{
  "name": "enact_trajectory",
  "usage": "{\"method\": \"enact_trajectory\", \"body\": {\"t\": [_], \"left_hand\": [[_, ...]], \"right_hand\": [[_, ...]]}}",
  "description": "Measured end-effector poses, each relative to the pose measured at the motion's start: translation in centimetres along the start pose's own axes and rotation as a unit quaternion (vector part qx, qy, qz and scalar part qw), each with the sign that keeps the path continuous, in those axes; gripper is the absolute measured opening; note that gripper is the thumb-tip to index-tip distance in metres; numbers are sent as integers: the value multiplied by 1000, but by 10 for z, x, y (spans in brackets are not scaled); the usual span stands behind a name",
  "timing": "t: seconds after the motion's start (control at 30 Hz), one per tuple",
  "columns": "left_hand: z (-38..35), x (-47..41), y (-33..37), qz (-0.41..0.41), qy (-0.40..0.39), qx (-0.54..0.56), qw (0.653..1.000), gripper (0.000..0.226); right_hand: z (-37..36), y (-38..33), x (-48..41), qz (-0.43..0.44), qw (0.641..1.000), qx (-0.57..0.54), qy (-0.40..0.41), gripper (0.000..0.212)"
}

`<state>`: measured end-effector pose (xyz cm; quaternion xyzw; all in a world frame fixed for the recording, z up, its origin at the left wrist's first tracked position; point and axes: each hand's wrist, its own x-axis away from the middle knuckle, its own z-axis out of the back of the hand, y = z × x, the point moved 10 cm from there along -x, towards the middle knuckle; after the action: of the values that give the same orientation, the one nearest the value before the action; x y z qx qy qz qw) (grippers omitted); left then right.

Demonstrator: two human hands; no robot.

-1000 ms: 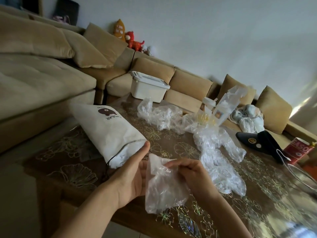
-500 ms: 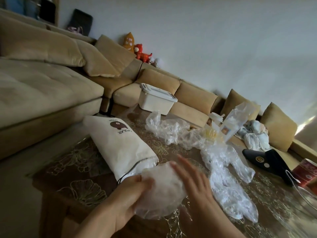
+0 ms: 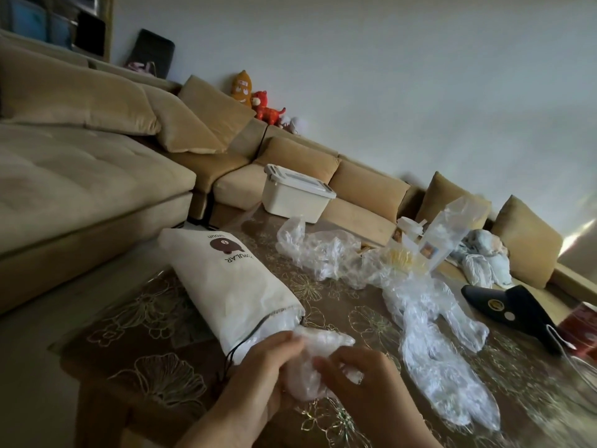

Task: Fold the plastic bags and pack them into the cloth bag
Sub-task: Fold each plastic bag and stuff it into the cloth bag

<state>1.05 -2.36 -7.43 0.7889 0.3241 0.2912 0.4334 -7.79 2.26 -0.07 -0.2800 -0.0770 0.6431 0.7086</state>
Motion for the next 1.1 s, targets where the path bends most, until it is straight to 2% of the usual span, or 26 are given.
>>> {"method": "enact_trajectory", "body": {"t": [0.07, 0.13, 0.17, 0.2, 0.27, 0.3, 0.37, 0.43, 0.5, 0.53, 0.6, 0.67, 0.7, 0.77, 0.83, 0.9, 1.0, 1.03, 1.1], "left_hand": [[-13, 5, 5, -15, -39, -20, 999, 16], [-15, 9, 5, -24, -62, -40, 997, 53], [-13, 8, 2, -32, -66, -42, 996, 58], [-11, 9, 0, -40, -59, -49, 996, 52], [-10, 8, 3, -46, -37, -49, 997, 18], [-8, 7, 3, -46, -22, -54, 997, 9], [0, 5, 0, -42, 11, -58, 997, 21], [3, 6, 3, -43, 22, -22, 999, 21], [3, 6, 5, -37, 27, 61, 997, 20], [2, 5, 7, -34, 25, 111, 993, 19], [-3, 4, 9, -31, 14, 207, 978, 21], [-8, 3, 7, -27, 11, 244, 969, 25], [-13, 2, 3, -22, 11, 241, 970, 28], [-17, -3, -8, -13, 24, 223, 974, 32], [-24, -3, -16, -1, 32, 218, 975, 26], [-34, -2, -16, 1, 27, 211, 977, 24], [-40, -2, -14, 2, 42, 213, 976, 30], [-40, -1, -14, 3, 57, 214, 975, 30], [-43, 2, -18, 24, 75, 222, 972, 28]], "right_hand": [[1, -2, 0, -7, 1000, -5, 5, 29], [1, 0, 1, -16, 1000, -21, 14, 28], [2, 1, 3, -16, 999, -28, 21, 29], [2, 1, 3, -18, 999, -32, 23, 30], [5, 3, 6, -24, 998, -39, 32, 29], [7, 4, 9, -24, 998, -45, 42, 24], [12, 8, 14, -29, 995, -67, 66, 13], [20, 22, 19, -52, 990, -66, 114, 40], [29, 43, 23, -95, 979, -108, 145, 66], [24, 54, 23, -131, 970, -170, 117, 78], [-8, 57, 24, -188, 920, -343, -22, 101], [-39, 42, 30, -200, 864, -442, -135, 98], [-44, 35, 29, -182, 856, -462, -147, 88], [-45, 29, 20, -157, 864, -471, -86, 67], [-40, 37, 15, -176, 852, -493, -1, 44], [-30, 47, 11, -180, 840, -505, 81, 33], [-5, 49, 12, -121, 876, -424, 195, 14], [2, 45, 14, -94, 893, -382, 218, 21], [5, 40, 17, -56, 930, -277, 234, 54]]}}
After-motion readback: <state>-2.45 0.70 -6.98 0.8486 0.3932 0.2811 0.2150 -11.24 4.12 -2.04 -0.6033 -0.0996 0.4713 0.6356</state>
